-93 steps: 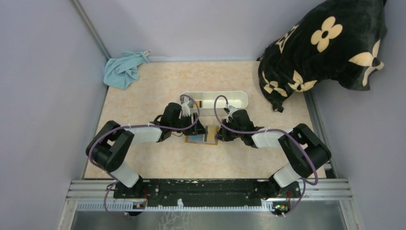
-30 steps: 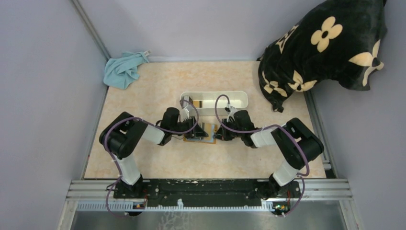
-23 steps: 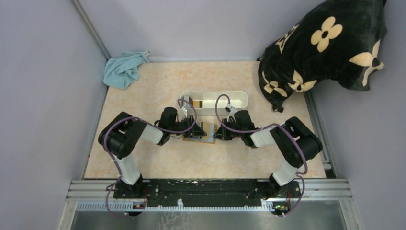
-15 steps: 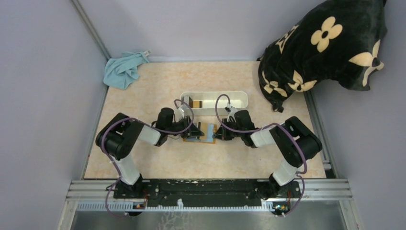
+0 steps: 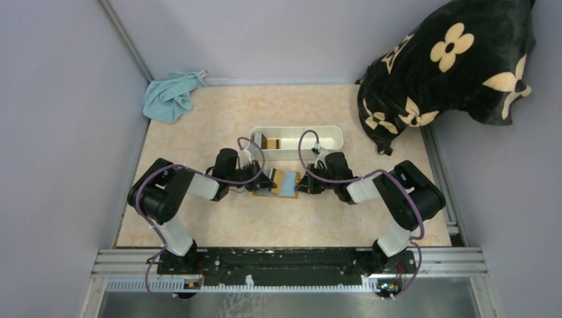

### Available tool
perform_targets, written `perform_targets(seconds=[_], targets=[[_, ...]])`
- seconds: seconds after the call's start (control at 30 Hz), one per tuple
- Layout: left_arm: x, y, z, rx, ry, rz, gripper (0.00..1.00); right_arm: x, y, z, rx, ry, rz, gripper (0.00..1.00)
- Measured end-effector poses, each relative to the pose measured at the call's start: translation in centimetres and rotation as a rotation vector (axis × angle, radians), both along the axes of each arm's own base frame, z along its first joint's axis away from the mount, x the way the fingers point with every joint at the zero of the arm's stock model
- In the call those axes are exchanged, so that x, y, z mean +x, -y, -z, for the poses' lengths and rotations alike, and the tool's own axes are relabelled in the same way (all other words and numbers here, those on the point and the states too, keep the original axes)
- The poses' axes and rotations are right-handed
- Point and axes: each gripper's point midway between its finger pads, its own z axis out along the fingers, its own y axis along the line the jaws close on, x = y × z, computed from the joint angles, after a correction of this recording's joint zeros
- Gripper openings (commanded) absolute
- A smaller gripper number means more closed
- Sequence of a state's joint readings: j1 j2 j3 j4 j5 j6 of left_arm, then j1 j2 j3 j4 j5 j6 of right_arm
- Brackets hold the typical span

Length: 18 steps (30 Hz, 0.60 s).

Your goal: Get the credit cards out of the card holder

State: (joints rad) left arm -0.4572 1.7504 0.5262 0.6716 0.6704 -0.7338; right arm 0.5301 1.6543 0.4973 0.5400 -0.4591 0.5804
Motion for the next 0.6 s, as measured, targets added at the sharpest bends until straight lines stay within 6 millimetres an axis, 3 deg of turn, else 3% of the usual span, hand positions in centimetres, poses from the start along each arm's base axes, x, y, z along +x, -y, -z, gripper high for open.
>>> perform_targets(seconds=[0.1,0.37,0.6], targets=[[0.1,-0.5,0.2,0.032,0.008,-0.011,0.0,0.0,0.0,0.0,0.003,-0.002,-0.002,0.0],[1.0,-2.6,-0.1,0.135,0.056,-0.058,0.0,0.0,0.0,0.0,0.006,-0.001,-0.005,0.0],[1.5,-3.2,-3.0,0.128,0.137,-0.073,0.0,-0.6,-0.1,-0.6,0.021,-0.008,-0.022,0.0]])
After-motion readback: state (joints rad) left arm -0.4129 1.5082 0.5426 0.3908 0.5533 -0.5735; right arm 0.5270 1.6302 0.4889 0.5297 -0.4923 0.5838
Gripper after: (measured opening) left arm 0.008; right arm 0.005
